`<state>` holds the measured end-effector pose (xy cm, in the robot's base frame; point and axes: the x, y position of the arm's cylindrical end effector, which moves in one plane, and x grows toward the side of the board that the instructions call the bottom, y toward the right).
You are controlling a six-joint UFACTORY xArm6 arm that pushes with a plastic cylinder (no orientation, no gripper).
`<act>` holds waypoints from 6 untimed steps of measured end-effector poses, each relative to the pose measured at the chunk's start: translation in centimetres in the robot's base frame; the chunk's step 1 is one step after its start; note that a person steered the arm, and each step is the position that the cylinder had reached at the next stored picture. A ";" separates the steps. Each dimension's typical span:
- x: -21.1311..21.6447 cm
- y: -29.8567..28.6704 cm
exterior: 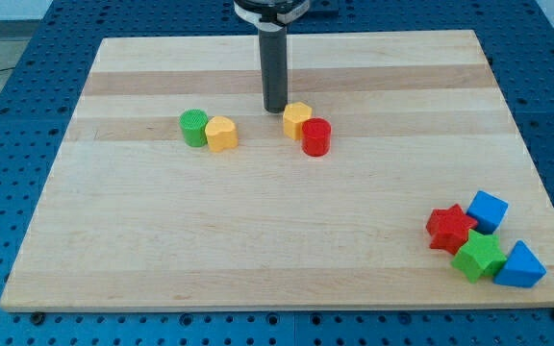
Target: Drag the yellow hexagon along with the red circle towards the center of the board
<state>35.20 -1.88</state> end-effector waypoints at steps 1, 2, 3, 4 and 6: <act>1.5 0.0; 3.6 0.3; 5.2 1.0; 6.3 2.4; 1.4 2.1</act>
